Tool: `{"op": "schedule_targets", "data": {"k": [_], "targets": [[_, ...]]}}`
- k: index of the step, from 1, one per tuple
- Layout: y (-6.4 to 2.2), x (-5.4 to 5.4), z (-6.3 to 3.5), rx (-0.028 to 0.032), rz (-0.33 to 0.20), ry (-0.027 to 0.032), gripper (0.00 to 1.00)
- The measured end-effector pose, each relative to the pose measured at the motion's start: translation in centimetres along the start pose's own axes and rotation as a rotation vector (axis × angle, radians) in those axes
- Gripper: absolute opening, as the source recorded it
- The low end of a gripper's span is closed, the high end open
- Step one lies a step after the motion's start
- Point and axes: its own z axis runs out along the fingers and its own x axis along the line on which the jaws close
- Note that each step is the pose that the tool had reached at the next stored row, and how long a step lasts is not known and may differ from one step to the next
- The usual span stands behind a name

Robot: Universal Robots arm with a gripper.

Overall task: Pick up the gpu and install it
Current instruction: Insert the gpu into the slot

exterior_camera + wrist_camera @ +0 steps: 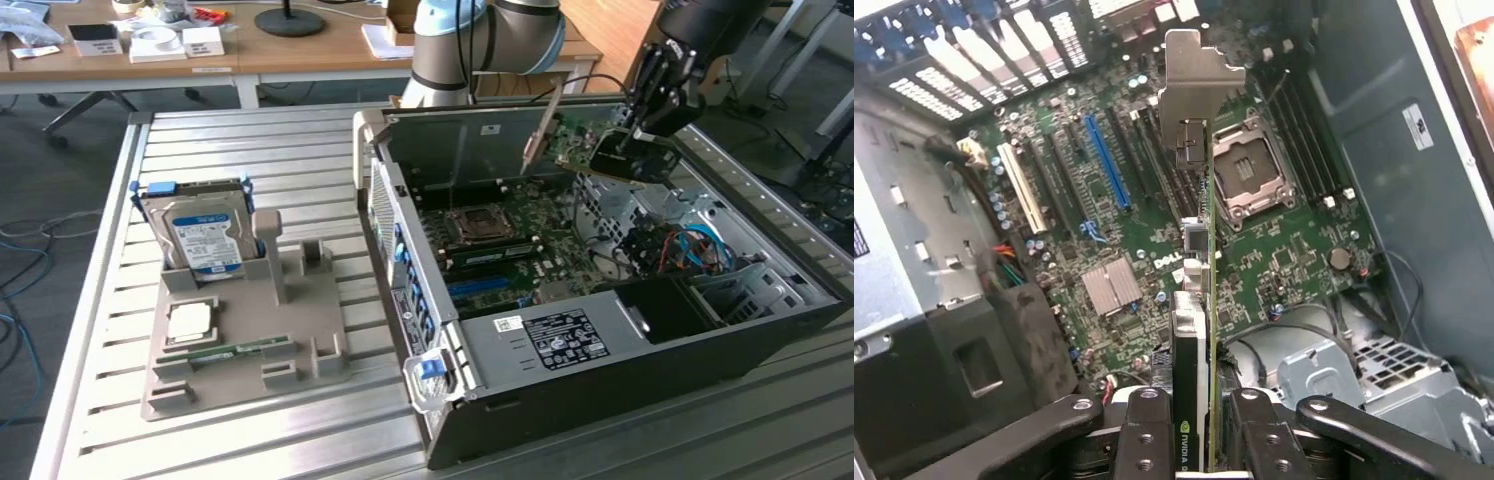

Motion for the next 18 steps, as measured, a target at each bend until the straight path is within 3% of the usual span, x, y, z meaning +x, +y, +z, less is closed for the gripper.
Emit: {"op": "schedule_targets", "data": {"k": [5,14,18], "targets": [[0.0,0.0,0.0,-0.0011,-0.05,0.003,0.27],[0.0,0.0,0.0,-0.0012,-0.059,0.0037,0.27],[0.0,0.0,0.01,-0.0024,-0.115,0.0071,0.27]]}}
